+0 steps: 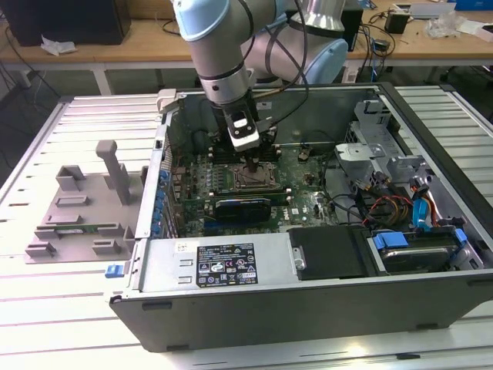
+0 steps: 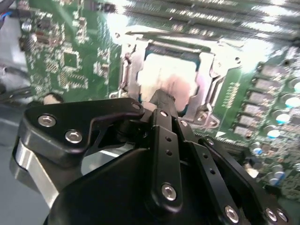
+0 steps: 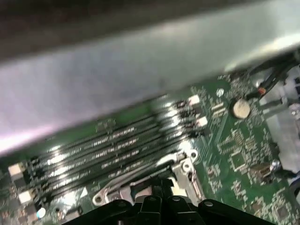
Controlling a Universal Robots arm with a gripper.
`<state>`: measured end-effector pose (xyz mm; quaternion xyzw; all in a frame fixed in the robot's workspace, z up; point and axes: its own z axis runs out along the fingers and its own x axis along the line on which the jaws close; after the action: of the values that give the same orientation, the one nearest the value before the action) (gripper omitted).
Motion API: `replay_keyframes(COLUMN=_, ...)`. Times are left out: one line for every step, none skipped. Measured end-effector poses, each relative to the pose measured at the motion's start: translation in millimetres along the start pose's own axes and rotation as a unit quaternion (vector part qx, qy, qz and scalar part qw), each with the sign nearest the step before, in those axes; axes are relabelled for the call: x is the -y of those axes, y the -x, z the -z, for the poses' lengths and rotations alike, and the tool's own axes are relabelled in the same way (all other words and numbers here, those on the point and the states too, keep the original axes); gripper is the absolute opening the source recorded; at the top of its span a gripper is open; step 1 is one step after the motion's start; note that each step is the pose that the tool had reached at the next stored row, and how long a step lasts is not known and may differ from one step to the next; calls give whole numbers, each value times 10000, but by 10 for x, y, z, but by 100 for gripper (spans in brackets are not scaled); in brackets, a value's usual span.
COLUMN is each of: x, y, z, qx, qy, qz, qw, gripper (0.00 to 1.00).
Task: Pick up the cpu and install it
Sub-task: 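Install the first cpu locking lever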
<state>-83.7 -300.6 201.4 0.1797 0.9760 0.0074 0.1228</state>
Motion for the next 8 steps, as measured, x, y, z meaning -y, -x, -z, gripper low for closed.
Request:
replay_keyframes(x=0, y=1, z=0, qx=-21, qy=-65, qz=1, qw=10000, gripper=11)
replay_keyframes(x=0, y=3, z=-1, qx=-63, qy=-157, qz=0, qw=9999, gripper=11)
replay_keyframes(x=1, y=3, z=-1, qx=-85, qy=-196, qz=1, qw=9998, gripper=11)
replay_keyframes(x=1, y=3, z=-1, qx=-87, qy=-197, qz=1, qw=9998, gripper=11)
replay_keyframes(x=1, y=4, z=-1, qx=-88, qy=-197, qz=1, qw=9998, gripper=11)
replay_keyframes(x=1, y=4, z=-1, qx=-88, qy=-198, qz=1, qw=9998, gripper=11)
replay_keyframes(x=-1, y=10, z=22, qx=-88, qy=-197, qz=2, qw=9998, gripper=11)
replay_keyframes(x=-4, y=21, z=69, qx=-88, qy=-198, qz=1, qw=9998, gripper=11)
